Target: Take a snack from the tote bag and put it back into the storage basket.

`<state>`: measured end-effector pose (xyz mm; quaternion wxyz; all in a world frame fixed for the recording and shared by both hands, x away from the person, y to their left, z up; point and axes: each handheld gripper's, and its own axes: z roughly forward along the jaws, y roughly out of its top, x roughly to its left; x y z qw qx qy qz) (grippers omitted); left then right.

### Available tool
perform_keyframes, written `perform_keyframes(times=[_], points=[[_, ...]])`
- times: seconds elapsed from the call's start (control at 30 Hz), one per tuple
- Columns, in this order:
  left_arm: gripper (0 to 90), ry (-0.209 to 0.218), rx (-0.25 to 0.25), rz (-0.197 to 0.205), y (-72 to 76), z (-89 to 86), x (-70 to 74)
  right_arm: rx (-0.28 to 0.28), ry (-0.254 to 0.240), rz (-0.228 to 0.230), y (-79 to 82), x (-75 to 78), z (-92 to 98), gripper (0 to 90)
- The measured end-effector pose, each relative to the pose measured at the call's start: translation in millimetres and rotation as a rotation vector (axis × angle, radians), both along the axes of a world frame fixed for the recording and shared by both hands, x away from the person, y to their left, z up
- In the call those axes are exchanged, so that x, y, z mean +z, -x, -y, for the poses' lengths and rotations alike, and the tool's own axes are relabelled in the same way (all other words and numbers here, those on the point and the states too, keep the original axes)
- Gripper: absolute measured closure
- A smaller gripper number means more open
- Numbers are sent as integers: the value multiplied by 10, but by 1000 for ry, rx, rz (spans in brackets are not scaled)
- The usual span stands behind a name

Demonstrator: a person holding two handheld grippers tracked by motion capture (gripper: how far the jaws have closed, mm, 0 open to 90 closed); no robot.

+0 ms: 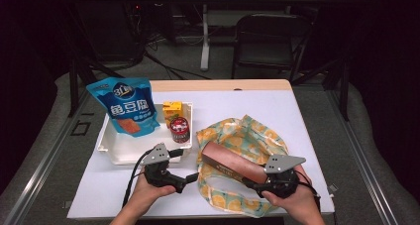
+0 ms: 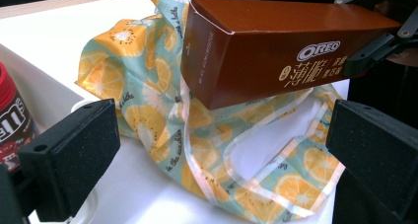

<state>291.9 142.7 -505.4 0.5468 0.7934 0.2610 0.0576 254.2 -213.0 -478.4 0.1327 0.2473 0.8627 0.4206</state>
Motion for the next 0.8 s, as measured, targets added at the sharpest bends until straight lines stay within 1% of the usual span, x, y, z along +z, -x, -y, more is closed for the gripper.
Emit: perform_keyframes(times=[0.1, 0.17, 0.2, 0.27, 0.33, 0.37, 0.47, 0.53, 0.6, 0.67, 0.8], points=[[0, 12, -17, 1, 7, -38, -3, 24, -7, -3, -13, -8, -45, 451], [2, 15, -26, -4, 11, -56, -6, 44, -11, -6, -19, -8, -77, 451], [2, 10, -30, 5, 11, -67, -6, 51, -9, -5, -20, -7, -98, 452], [4, 14, -37, 3, 13, -81, -11, 68, -9, -3, -27, 0, -140, 451], [4, 10, -38, 5, 16, -93, -17, 90, -13, -3, -38, 9, -180, 451], [4, 17, -39, 1, 18, -99, -23, 103, -18, -5, -47, 11, -198, 451], [4, 22, -37, 7, 18, -121, -36, 131, -24, -2, -71, 15, -255, 452], [5, 24, -42, 7, 21, -128, -46, 147, -24, 1, -88, 19, -286, 451], [5, 28, -52, 9, 26, -126, -56, 177, -36, -10, -105, 16, -319, 451], [7, 23, -65, 13, 33, -123, -60, 192, -32, -6, -114, 14, -355, 452], [14, 32, -74, 13, 48, -108, -64, 229, -41, -15, -136, 0, -418, 452]])
